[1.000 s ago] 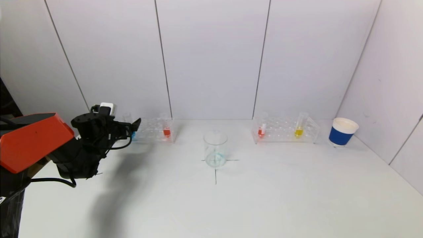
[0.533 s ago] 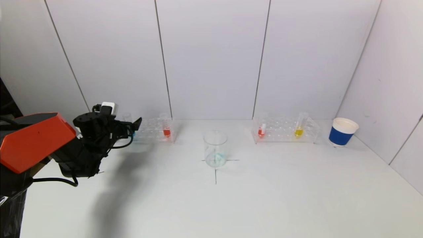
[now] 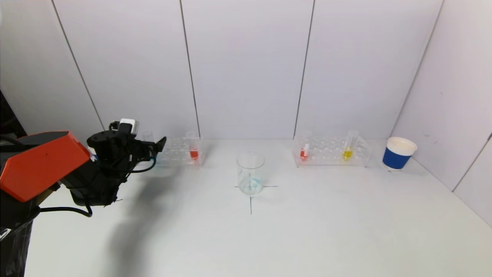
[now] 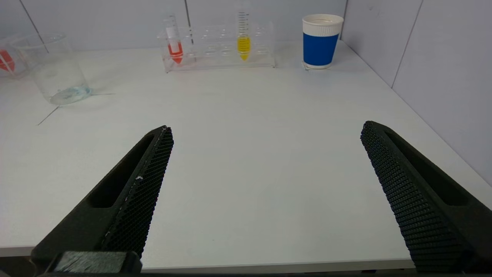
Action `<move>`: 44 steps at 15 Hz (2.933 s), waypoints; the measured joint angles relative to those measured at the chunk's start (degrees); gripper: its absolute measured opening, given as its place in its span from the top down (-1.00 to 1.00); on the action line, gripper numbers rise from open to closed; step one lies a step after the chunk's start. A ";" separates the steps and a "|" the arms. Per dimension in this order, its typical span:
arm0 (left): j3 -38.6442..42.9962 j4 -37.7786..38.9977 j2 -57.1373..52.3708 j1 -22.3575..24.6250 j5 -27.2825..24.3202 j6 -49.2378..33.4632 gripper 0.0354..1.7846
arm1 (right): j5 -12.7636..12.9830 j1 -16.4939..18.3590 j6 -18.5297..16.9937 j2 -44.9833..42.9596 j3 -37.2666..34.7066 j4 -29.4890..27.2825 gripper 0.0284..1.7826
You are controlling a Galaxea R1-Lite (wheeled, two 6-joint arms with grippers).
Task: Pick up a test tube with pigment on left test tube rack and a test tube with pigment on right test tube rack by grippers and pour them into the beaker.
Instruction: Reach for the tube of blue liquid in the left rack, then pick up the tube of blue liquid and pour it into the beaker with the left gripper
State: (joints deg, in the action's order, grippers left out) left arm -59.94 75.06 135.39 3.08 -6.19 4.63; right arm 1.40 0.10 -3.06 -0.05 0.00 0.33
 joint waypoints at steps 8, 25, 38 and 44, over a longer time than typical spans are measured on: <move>-0.43 0.00 0.50 0.00 0.11 -0.09 -0.98 | 0.00 0.04 0.00 0.00 0.00 0.00 -0.99; -0.98 0.00 0.99 0.05 0.22 -0.09 0.52 | -0.02 0.01 0.01 0.00 0.00 -0.02 -0.99; -1.05 -1.22 -1.43 0.22 0.35 -0.10 0.52 | 0.00 0.01 0.00 0.00 0.00 -0.02 -0.99; -1.96 -5.18 -5.86 0.27 0.41 -0.17 0.52 | 0.00 0.01 0.00 0.00 0.00 0.00 -0.99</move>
State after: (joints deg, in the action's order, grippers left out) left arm -61.90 69.88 129.53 3.35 -5.78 4.46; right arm 1.40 0.11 -3.06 -0.05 0.00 0.33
